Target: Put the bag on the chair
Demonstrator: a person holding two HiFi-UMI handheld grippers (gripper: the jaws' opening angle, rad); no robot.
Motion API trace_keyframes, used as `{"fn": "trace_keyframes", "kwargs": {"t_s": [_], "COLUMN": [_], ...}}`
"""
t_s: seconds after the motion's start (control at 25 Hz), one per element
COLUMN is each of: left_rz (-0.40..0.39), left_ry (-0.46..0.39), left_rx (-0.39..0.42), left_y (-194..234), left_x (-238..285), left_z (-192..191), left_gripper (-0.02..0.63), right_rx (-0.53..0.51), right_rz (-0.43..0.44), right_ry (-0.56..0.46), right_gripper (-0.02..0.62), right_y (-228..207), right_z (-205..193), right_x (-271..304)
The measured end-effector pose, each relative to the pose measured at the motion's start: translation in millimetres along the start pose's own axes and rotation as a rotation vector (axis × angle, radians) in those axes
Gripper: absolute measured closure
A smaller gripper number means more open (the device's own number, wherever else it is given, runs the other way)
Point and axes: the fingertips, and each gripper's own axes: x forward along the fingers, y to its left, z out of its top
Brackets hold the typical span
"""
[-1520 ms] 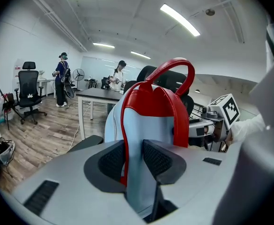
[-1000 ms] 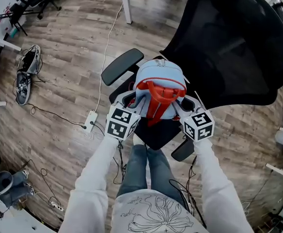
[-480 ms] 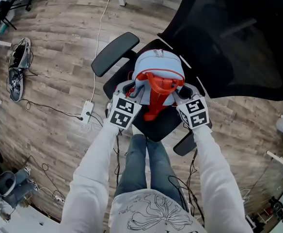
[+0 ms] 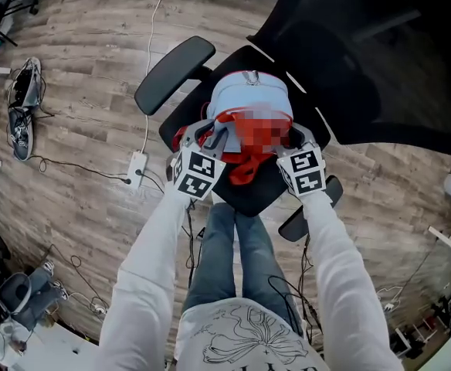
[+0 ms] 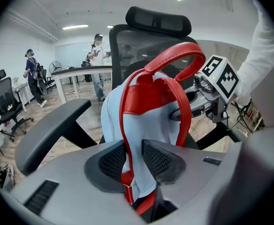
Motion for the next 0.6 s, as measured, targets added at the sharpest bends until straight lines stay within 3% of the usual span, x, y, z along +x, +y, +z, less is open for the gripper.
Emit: {"fn": "trace_keyframes", "kwargs": {"t_s": [0.4,0.6], "left_rz": [0.03,0.067], "left_ry": [-0.055,-0.097], "left_rx": [-0.073,-0.099], "left_y": [-2,-2], "left_x": [-15,-42], "left_z": [0,11], "left_gripper": [0.44,0.434], "right_rx": [0.061,0.11], "right_rz": [-0.047,-0.083], "right_ry": [-0.035,-0.118], "right_gripper": [0.405,0.4], "right_y": [-3,-5], "right_z": [-1,19], "right_x": [-16,-44]}}
